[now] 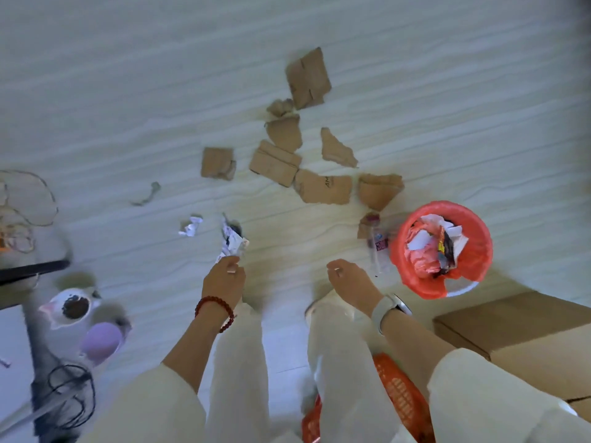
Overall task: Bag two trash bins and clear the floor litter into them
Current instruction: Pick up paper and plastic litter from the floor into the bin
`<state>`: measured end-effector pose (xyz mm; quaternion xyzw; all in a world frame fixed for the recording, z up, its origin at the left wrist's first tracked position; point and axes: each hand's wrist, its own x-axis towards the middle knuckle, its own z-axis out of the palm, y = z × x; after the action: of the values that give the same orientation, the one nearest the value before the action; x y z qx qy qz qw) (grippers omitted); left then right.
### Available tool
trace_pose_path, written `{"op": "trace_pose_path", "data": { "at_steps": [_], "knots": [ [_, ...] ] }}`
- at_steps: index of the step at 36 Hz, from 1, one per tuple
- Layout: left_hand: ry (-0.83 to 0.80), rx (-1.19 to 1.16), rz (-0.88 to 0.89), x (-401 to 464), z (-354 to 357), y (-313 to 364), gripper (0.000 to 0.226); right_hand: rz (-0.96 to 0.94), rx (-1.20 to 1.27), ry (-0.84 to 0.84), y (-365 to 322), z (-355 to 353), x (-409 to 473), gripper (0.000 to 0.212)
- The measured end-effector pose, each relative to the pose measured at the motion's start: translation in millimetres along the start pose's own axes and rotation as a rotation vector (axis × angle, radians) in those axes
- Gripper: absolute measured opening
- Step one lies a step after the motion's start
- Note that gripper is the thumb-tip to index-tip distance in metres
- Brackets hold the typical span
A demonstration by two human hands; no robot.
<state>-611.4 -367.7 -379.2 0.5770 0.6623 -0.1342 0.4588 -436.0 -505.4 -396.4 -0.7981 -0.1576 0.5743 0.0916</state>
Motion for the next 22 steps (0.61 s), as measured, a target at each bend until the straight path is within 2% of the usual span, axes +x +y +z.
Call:
{"op": "trace_pose_path", "data": {
  "at_steps": [5,11,15,17,22],
  "knots": [
    [-0.003,-0.11,-0.033,30,-55,-65,0.028,-0.019,-0.097,-0.025,-61,61,6,0.033],
    [-0.03,-0.028,-0.009,101,-111,-143,0.03,-0.07,-0.154,-0.04,-131,147,45,0.032],
    [-0.013,0.006,-0.004,150,-127,-186,0.031,-0.116,-0.228,-0.071,-154,200,95,0.033],
    [-0.011,0.025,0.01,178,-123,-205,0.033,-0.192,-0.389,-0.085,-158,223,128,0.038],
    [-0.033,0.133,0.057,265,-84,-253,0.041,-0.513,-0.996,-0.087,-147,272,228,0.054]
  ]
}}
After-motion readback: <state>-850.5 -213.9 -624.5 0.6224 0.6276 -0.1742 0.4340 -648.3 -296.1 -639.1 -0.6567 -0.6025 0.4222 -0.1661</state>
